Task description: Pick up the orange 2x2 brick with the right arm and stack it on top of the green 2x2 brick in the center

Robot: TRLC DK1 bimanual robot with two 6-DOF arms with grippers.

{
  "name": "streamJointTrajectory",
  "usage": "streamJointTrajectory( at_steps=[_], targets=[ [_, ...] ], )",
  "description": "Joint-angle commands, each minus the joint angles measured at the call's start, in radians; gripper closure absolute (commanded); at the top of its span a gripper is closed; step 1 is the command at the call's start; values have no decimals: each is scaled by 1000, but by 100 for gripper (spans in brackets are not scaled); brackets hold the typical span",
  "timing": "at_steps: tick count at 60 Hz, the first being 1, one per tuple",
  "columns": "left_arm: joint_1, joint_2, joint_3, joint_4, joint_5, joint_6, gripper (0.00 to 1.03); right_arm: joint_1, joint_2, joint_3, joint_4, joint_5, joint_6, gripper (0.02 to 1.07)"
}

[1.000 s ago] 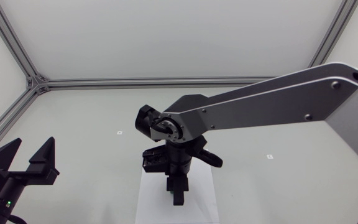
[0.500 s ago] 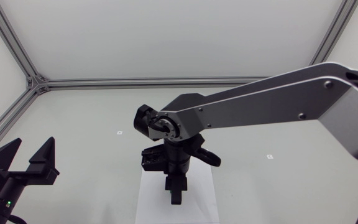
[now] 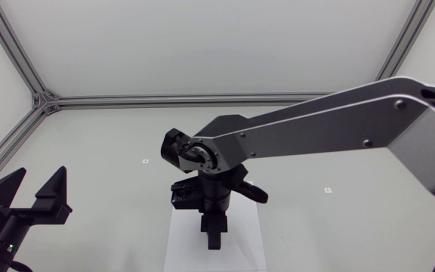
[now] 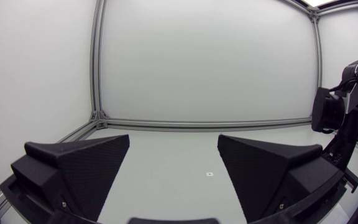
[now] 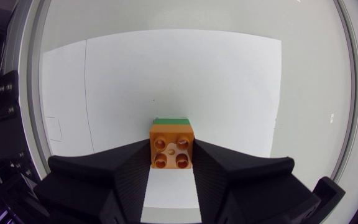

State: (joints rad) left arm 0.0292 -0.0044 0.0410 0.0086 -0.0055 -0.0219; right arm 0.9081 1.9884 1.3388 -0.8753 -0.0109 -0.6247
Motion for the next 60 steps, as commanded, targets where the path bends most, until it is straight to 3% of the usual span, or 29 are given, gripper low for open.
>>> streamJointTrajectory(
  at_steps=[1, 39, 60],
  targets=[
    [3, -8, -41, -13, 4, 13, 4, 3, 92, -105, -1, 12, 13, 74],
    [3, -8, -41, -15, 4, 13, 4, 12, 39, -86, -27, 12, 14, 73],
    [3, -8, -41, -13, 4, 13, 4, 15, 43, -76, -22, 11, 17, 52]
  ],
)
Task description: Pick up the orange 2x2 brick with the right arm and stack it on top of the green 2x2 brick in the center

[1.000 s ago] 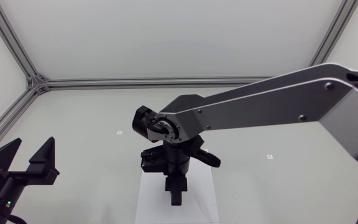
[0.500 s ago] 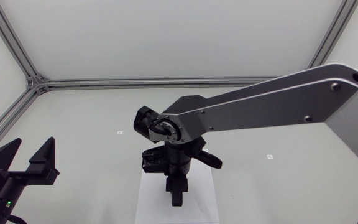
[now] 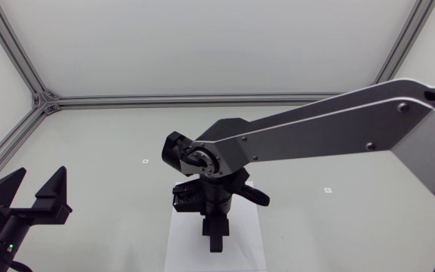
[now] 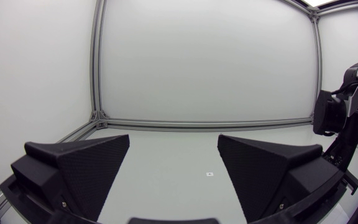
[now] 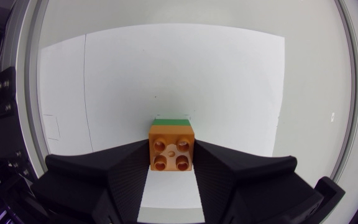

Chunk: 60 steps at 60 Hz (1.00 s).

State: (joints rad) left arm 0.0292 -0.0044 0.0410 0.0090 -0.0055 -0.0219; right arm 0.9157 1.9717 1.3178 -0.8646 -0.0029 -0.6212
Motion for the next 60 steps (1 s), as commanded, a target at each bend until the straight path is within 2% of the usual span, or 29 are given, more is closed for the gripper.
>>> streamJointTrajectory(
  at_steps=[1, 6, 26, 32, 38, 60],
  targets=[
    [3, -8, -41, -15, 4, 13, 4, 8, 59, -55, -33, 3, 15, 51],
    [3, -8, -41, -14, 4, 13, 4, 6, 58, -52, -28, 3, 17, 44],
    [3, -8, -41, -15, 4, 13, 4, 8, 38, -34, -4, -19, 31, 44],
    [3, -8, -41, -14, 4, 13, 4, 8, 32, -32, 6, -20, 32, 48],
    [3, -8, -41, -15, 4, 13, 4, 8, 29, -32, 21, -20, 32, 65],
    [3, -8, -41, -15, 4, 13, 4, 9, 33, 1, 21, -20, -11, 65]
  ],
)
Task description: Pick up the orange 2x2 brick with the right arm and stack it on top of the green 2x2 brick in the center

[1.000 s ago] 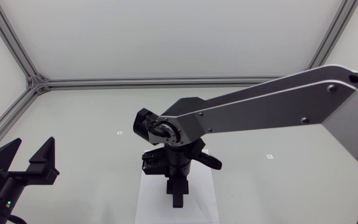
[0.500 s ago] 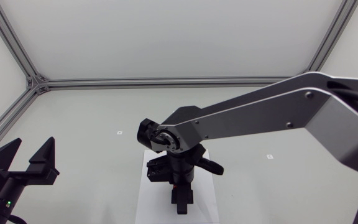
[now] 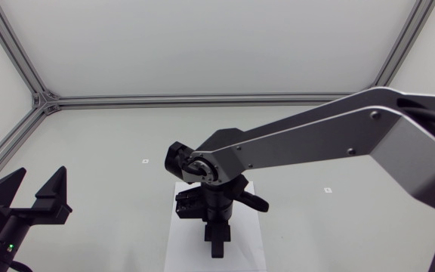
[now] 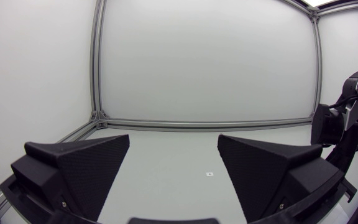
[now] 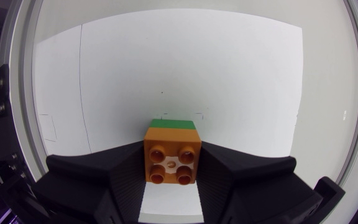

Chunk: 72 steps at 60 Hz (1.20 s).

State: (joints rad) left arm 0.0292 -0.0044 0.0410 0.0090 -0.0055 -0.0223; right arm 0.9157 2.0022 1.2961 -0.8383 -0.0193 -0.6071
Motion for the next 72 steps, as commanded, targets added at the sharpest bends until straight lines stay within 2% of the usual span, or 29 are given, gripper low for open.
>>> streamJointTrajectory(
  at_steps=[1, 31, 72],
  targets=[
    [3, -8, -41, -15, 4, 13, 4, 9, 4, 25, -7, -4, -28, 65],
    [3, -8, -41, -15, 4, 13, 4, -5, 56, 60, -45, 1, -102, 65],
    [3, -8, -41, -14, 4, 13, 4, -9, 81, 68, -65, 7, -92, 65]
  ],
)
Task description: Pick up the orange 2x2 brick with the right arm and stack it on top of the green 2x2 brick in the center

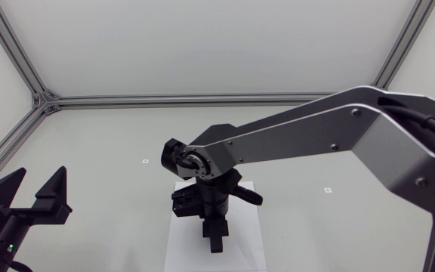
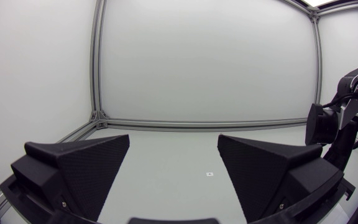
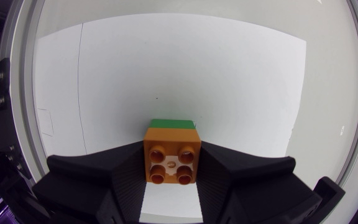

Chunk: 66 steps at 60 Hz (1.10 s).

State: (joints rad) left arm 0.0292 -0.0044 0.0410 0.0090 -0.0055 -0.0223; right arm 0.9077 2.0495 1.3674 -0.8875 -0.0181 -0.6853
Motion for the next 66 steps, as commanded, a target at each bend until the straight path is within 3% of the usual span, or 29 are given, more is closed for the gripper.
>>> streamJointTrajectory(
  at_steps=[1, 4, 13, 23, 32, 45, 66],
  targets=[
    [3, -8, -41, -14, 4, 13, 4, -1, 34, -5, -16, 4, -13, 65],
    [3, -8, -41, -14, 4, 13, 4, 0, 34, -7, -11, 4, -11, 64],
    [3, -8, -41, -15, 4, 13, 4, 2, 38, -5, -5, 6, -5, 42],
    [3, -8, -41, -15, 4, 13, 4, 3, 44, -4, -2, 6, 3, 27],
    [3, -8, -41, -14, 4, 13, 4, -1, 49, 1, -1, 9, 3, 23],
    [3, -8, -41, -15, 4, 13, 4, -3, 17, 16, -7, 12, 13, 10],
    [3, -8, -41, -15, 4, 13, 4, -3, -106, 9, -33, 9, 36, 7]
  ],
)
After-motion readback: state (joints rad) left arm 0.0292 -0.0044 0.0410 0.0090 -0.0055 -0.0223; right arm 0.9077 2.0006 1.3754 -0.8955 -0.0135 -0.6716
